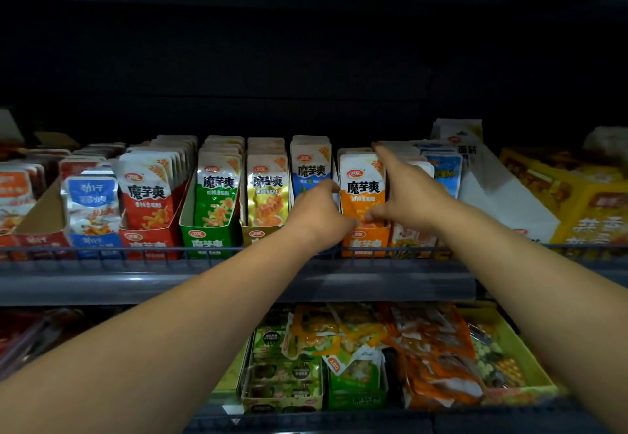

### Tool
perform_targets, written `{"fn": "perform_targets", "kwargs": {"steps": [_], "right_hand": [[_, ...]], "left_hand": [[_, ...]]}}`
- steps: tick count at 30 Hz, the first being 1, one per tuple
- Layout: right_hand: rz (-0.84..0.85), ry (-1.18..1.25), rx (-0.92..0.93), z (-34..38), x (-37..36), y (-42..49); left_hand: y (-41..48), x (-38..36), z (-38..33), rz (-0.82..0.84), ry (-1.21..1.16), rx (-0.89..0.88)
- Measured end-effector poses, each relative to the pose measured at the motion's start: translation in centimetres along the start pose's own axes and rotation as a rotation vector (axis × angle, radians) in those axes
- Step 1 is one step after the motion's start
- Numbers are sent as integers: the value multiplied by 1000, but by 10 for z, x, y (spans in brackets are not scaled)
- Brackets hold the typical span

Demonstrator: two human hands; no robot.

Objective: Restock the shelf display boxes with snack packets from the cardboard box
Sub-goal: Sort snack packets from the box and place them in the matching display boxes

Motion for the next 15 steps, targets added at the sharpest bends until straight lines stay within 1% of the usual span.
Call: {"fn": "perform_targets", "kwargs": {"steps": [3,10,15], "right_hand": [[-9,-49,13,5,1,3],[-69,-258,42,13,7,4],[-101,-494,54,16,9,9]], "left_hand": [[-2,1,-2,15,-10,-6],[-7,3,-2,26,4,-13],[-6,2,0,32,-32,8]]}}
Point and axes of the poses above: each hand's wrist, its own y-axis towards the middle knuckle, its own x-axis out of the back of the hand, z = x × y, the point moved 5 cm from there along y, towards the middle knuckle, and after that the axes turned 14 degrees about z, right-handed, at the moved point
